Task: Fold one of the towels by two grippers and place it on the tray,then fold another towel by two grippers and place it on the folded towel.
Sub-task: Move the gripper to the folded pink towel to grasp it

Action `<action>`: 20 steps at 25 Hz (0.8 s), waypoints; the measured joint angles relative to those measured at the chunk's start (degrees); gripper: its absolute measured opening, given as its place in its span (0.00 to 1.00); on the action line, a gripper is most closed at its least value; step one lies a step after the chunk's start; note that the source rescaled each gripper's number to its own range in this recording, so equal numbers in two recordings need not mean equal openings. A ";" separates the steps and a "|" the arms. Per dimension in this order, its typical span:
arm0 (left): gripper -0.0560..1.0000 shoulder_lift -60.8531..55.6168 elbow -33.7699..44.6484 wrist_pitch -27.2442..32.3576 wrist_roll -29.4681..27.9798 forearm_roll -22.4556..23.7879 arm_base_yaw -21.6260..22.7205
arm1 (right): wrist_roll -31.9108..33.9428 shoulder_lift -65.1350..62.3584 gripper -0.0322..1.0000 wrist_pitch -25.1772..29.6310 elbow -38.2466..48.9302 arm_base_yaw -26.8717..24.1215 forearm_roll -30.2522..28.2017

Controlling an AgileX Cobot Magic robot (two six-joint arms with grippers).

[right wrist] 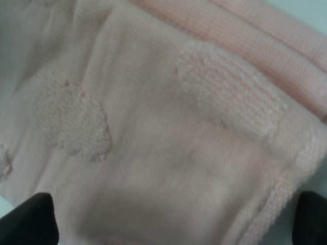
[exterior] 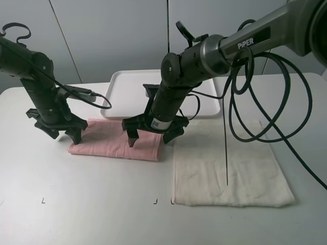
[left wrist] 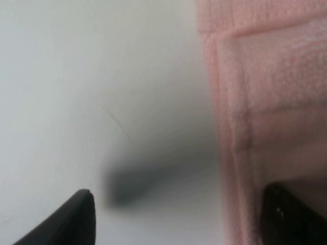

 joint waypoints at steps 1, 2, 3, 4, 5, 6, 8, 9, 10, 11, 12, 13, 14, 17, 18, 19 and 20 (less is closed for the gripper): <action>0.86 0.00 0.00 0.00 0.00 0.00 0.00 | -0.15 0.04 1.00 0.21 -0.21 0.00 0.34; 0.86 0.00 0.00 0.00 0.00 0.00 0.00 | -0.29 0.18 0.97 0.22 -0.47 0.00 0.39; 0.86 0.00 0.00 0.00 0.00 0.00 0.00 | -0.40 0.31 0.92 0.30 -0.50 0.00 0.39; 0.86 0.00 0.00 0.10 0.00 0.00 0.00 | -0.40 0.41 0.84 0.30 -0.60 0.00 0.27; 0.86 0.00 0.00 0.10 0.00 0.00 0.00 | -0.40 0.54 0.76 0.48 -0.60 0.00 0.18; 0.86 0.00 0.00 0.10 0.00 0.11 0.00 | -0.40 0.78 0.68 0.46 -0.60 0.00 0.18; 0.86 0.00 0.00 0.10 0.00 0.11 0.00 | -0.40 1.32 0.60 0.74 -0.60 0.00 0.07; 0.86 0.00 0.00 0.10 0.00 0.11 0.00 | -0.40 1.43 0.58 0.87 -0.73 -0.14 0.14; 0.86 0.00 0.00 0.10 0.00 0.23 0.00 | -0.40 1.51 0.58 0.87 -0.85 -0.14 0.14; 0.86 0.00 0.00 0.10 0.00 0.23 0.00 | -0.40 1.68 0.58 0.99 -0.97 -0.14 0.14; 0.86 0.00 0.00 0.10 0.00 0.30 0.00 | -0.40 1.66 0.57 1.09 -1.07 -0.14 0.03; 0.86 0.00 0.00 0.10 0.00 0.30 0.00 | -0.40 1.71 0.54 1.09 -1.04 -0.14 0.03; 0.86 0.00 0.00 0.10 0.00 0.30 0.00 | -0.40 1.80 0.49 1.09 -1.04 -0.14 -0.26; 0.86 0.00 0.00 0.21 0.00 0.30 0.00 | -0.40 2.06 0.16 1.09 -1.04 -0.14 -1.47; 0.86 0.00 0.00 0.21 0.00 0.30 0.00 | -0.40 2.13 0.07 1.09 -1.04 -0.14 -1.47; 0.86 0.00 0.00 0.21 0.00 0.30 0.00 | -0.40 2.13 0.05 0.99 -1.04 -0.14 -1.47; 0.86 0.00 0.00 0.21 0.00 0.30 0.00 | -0.40 2.13 0.05 0.99 -1.04 -0.14 -1.47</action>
